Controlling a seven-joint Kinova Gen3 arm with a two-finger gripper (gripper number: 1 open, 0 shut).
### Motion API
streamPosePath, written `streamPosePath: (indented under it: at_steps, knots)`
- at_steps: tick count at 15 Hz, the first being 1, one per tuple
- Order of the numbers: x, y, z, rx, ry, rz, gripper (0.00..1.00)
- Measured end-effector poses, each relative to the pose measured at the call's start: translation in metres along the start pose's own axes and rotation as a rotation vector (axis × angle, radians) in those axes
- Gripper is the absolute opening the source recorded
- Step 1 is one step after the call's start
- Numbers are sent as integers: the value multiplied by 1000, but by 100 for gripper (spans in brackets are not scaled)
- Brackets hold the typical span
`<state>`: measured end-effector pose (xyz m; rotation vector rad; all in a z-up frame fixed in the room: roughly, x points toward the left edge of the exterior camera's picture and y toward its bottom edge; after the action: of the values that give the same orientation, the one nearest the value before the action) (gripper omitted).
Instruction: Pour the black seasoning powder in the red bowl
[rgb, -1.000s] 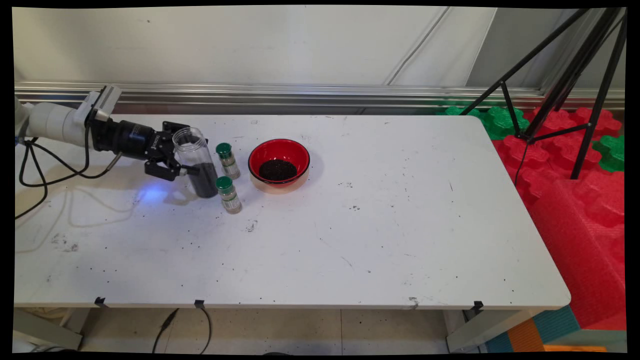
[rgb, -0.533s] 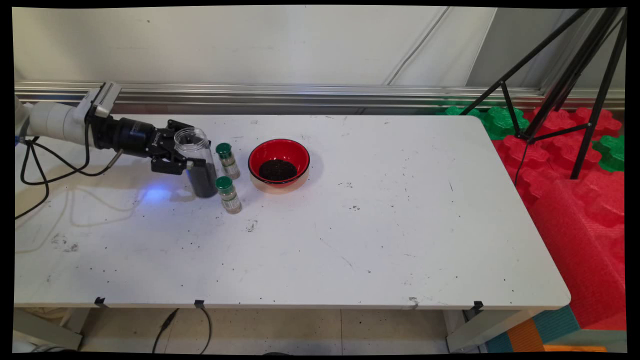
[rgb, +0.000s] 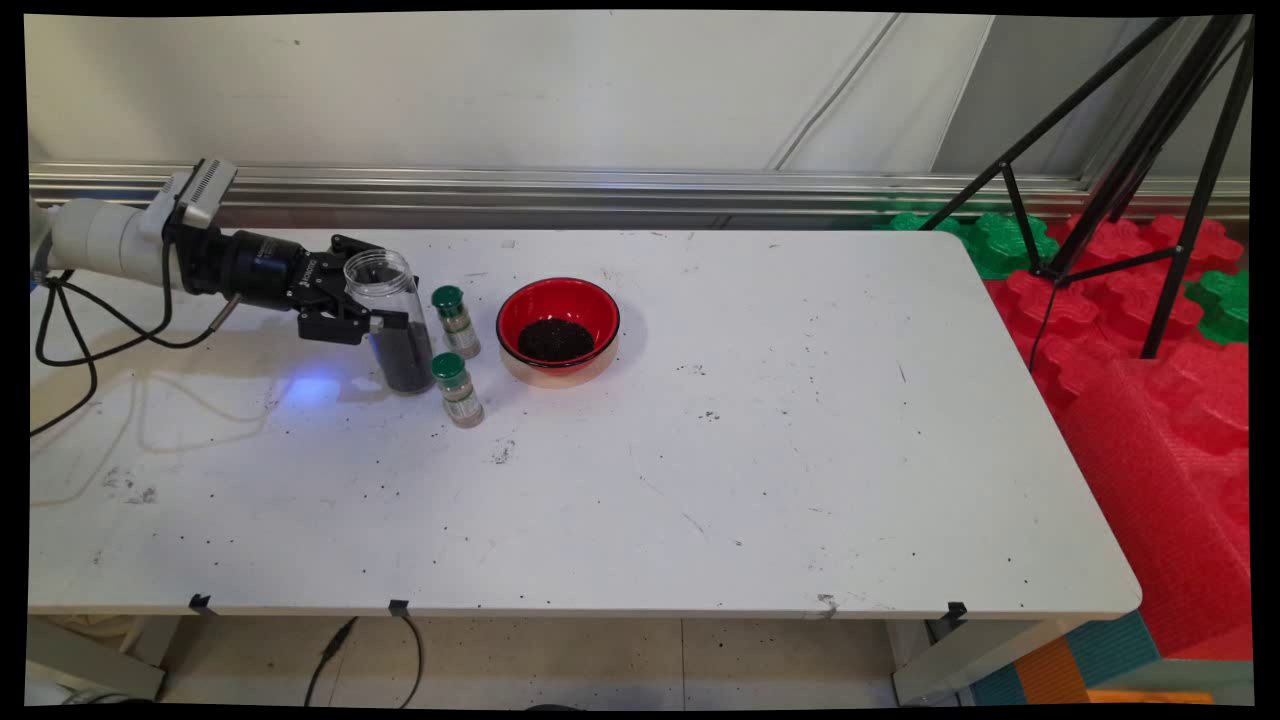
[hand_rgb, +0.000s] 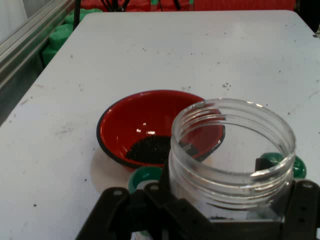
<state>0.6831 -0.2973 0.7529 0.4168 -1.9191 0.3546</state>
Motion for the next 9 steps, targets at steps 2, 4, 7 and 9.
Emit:
streamPosePath:
  at_steps: [2, 4, 7, 9]
  knots:
    - [5, 1, -3, -2, 7, 1, 0]
    - [12, 3, -7, -7, 16, 4, 0]
    - [22, 4, -13, -10, 25, 5, 0]
    - [32, 6, -18, -14, 35, 5, 0]
